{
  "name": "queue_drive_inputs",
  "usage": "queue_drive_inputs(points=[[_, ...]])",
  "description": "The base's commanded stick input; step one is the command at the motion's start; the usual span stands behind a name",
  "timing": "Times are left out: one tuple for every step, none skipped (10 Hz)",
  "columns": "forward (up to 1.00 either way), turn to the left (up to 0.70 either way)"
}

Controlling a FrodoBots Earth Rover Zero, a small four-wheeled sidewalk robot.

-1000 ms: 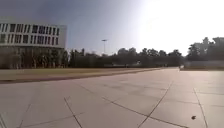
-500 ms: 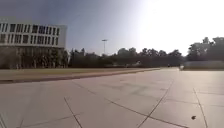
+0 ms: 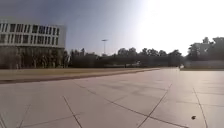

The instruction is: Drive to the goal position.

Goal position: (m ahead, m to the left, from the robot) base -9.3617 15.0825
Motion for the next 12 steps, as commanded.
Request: queue_drive_inputs(points=[[0.06,0.0],[0.07,0.0],[0.06,0.0],[0.07,0.0],[0.06,0.0],[0.07,0.0],[0.07,0.0],[0.07,0.0],[0.06,0.0],[0.07,0.0],[0.06,0.0],[0.27,0.03]])
